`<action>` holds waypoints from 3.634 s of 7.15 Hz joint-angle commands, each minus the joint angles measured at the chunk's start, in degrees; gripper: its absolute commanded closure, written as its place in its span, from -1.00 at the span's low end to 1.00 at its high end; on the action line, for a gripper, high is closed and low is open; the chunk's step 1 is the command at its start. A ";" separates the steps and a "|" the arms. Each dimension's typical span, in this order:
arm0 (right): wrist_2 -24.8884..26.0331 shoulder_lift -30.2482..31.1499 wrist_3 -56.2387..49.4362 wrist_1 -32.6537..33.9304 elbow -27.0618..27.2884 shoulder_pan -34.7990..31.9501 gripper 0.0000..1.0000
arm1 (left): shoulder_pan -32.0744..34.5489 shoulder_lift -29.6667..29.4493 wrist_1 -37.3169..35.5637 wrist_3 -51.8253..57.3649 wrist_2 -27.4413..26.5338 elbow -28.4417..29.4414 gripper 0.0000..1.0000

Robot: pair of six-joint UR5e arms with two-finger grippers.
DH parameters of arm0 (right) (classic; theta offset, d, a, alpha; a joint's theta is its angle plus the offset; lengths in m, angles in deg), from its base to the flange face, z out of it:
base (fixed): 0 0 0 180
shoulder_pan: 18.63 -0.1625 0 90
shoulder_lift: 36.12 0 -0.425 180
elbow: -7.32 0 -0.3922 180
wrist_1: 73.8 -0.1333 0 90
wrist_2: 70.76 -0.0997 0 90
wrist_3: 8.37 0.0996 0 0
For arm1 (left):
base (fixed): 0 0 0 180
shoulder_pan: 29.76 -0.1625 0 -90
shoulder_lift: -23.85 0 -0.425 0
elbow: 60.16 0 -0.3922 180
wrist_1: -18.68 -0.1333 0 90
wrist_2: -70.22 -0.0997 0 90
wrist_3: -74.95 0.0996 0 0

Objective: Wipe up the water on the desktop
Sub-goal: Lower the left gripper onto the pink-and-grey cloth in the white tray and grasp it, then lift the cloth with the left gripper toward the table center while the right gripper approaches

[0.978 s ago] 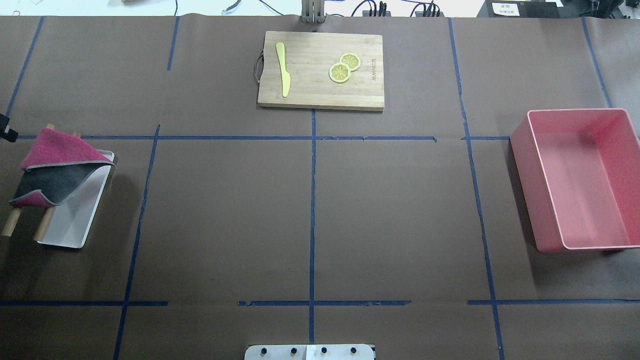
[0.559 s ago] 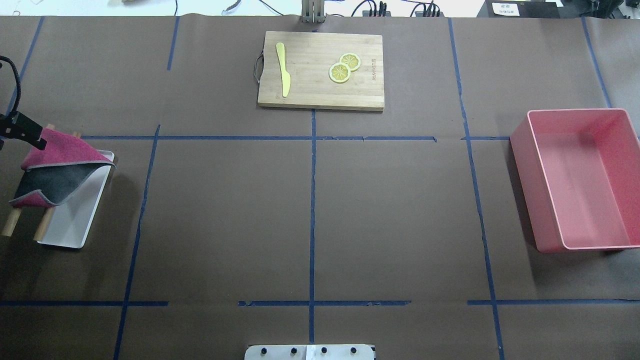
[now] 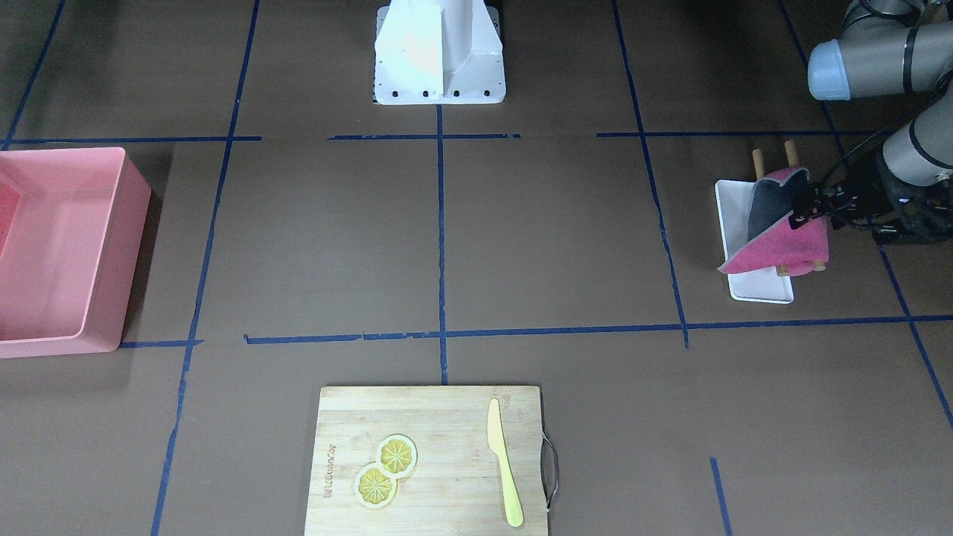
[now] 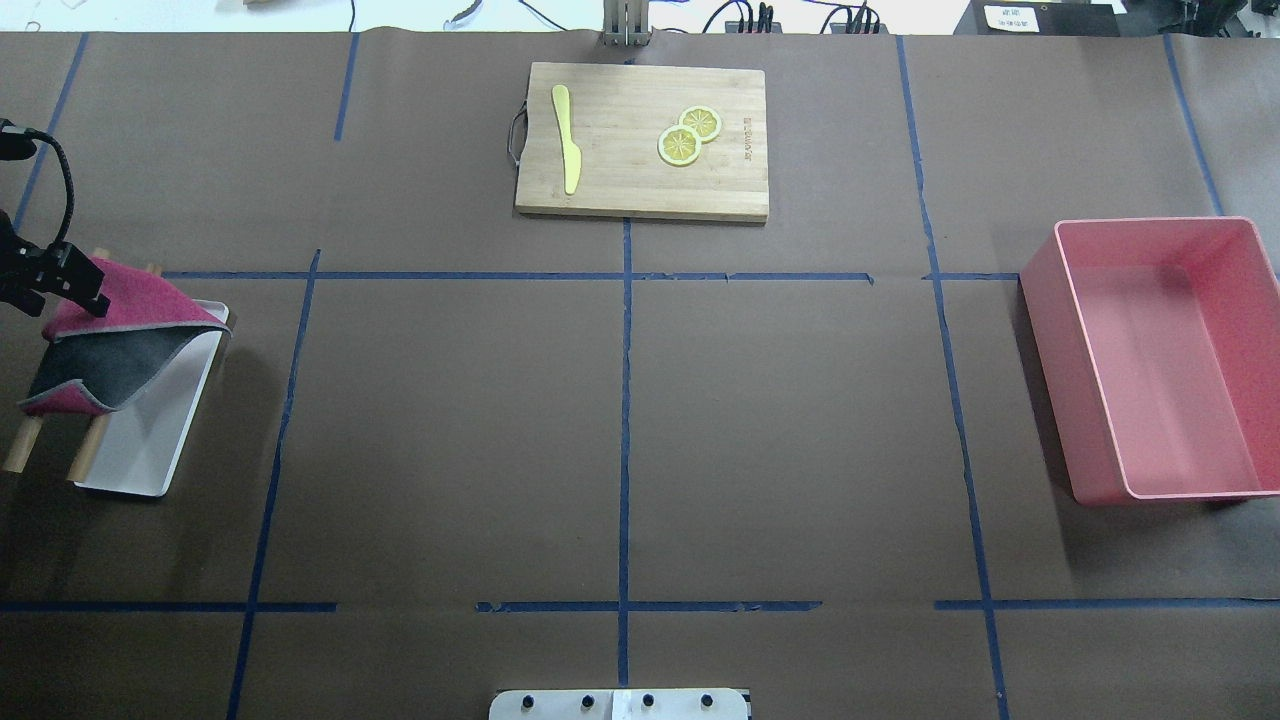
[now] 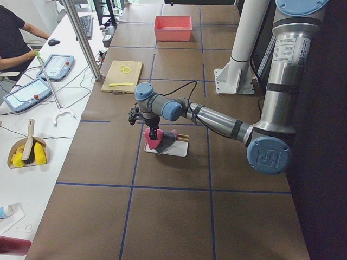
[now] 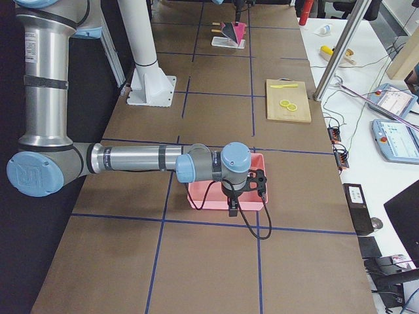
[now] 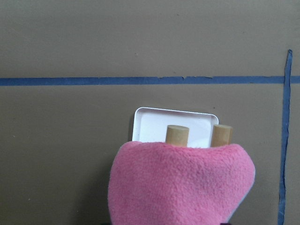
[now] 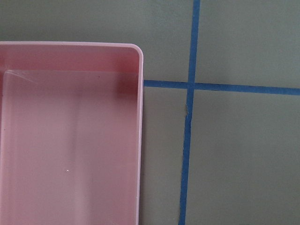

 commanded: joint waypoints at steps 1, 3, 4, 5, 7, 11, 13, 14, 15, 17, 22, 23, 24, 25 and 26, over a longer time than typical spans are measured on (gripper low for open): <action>0.00 -0.06 0.00 0.00 -0.02 0.00 -1.00 | -0.20 -0.21 0.00 -0.01 0.14 0.03 0.39; 0.00 -0.05 0.00 0.00 -0.02 0.09 -1.00 | -0.20 -0.56 -0.17 -0.01 0.14 -0.40 0.93; 0.00 -0.06 0.00 0.00 -0.02 0.09 -1.00 | -0.20 -0.47 -0.09 0.08 -0.21 -0.84 1.00; 0.00 -0.06 -0.09 0.00 -0.02 0.09 -1.00 | -0.11 -0.30 -0.17 0.08 -0.39 -1.54 1.00; 0.00 -0.06 -0.18 0.00 -0.02 0.09 -1.00 | 0.24 -0.21 -0.44 -0.01 -0.13 -4.17 1.00; -2.18 1.26 0.08 -8.87 -0.11 1.57 -1.00 | -0.11 -3.69 -0.70 -13.92 0.57 -10.77 1.00; -5.01 1.18 3.84 -16.20 0.59 6.21 -1.00 | -4.11 -11.86 -0.61 -29.20 2.42 -10.69 1.00; -5.01 1.00 13.61 -22.52 0.77 9.20 -1.00 | -7.89 -14.86 -0.61 -34.84 2.07 -10.60 1.00; -2.75 0.48 25.80 -33.55 0.69 13.75 -1.00 | -10.89 -18.19 -0.61 -40.38 0.24 -10.34 1.00; 2.26 -1.53 39.84 -47.68 0.77 21.06 -1.00 | -19.49 -25.40 -0.61 -52.24 -5.98 -7.89 1.00; 36.84 -9.18 52.91 -47.02 14.47 47.15 -0.97 | -26.37 -43.24 0.18 -78.78 -11.88 7.39 0.97; 39.78 -11.55 52.47 -47.02 14.40 50.15 -0.97 | -26.39 -45.36 0.18 -81.63 -11.99 9.68 0.96; 43.64 -13.48 52.12 -47.02 14.48 53.14 -0.97 | -26.56 -47.04 0.18 -82.88 -11.99 11.96 0.97; 49.68 -14.29 51.16 -47.02 14.48 57.52 -0.98 | -26.56 -48.45 0.18 -84.28 -11.99 13.73 0.97; 56.71 -14.82 48.45 -47.02 14.40 61.92 -0.98 | -26.56 -48.63 0.18 -84.73 -11.99 14.00 0.97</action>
